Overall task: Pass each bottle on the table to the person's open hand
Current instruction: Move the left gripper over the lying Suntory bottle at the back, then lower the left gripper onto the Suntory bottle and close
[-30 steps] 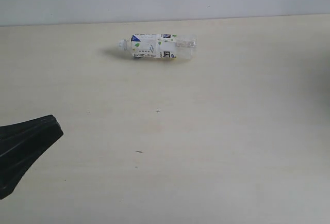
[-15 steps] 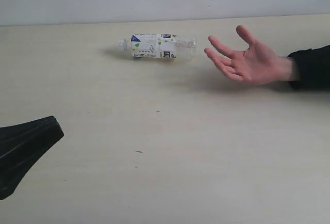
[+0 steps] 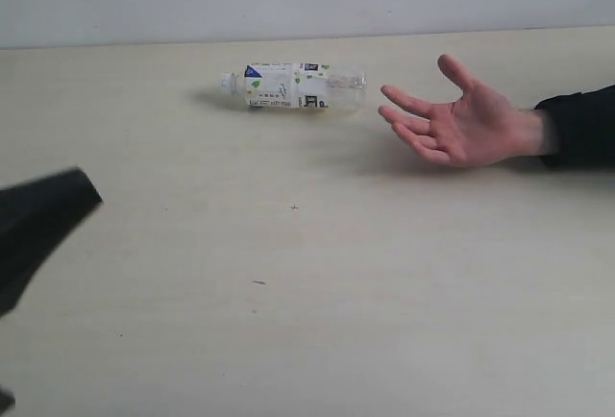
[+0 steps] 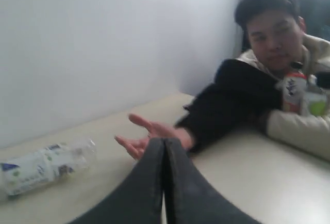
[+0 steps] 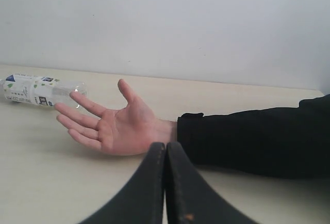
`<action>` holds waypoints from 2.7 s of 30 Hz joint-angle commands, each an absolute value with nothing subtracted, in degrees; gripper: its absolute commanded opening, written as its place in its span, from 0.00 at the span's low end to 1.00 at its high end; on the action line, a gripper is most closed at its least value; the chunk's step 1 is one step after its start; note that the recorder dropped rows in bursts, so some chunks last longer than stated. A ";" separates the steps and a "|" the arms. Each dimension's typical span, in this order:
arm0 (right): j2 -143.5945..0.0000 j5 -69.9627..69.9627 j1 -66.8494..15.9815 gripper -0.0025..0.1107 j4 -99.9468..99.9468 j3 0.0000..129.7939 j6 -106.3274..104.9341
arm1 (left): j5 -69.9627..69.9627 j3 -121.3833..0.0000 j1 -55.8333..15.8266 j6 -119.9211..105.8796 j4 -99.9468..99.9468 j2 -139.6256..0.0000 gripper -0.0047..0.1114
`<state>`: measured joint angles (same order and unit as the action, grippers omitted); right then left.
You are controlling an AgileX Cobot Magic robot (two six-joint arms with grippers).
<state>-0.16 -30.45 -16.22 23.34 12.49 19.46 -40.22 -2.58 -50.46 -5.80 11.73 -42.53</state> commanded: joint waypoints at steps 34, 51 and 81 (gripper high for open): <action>0.00 -30.05 -16.40 0.02 23.02 12.29 19.66 | 55.37 -121.34 -16.56 -59.63 20.12 -126.63 0.04; 0.00 -30.05 -16.40 0.02 23.02 12.29 19.66 | 61.10 -148.05 -16.48 -73.14 13.38 -145.78 0.04; 0.00 -30.05 -16.40 0.02 23.02 12.29 19.66 | 61.74 -148.05 -16.66 -71.60 12.23 -150.98 0.71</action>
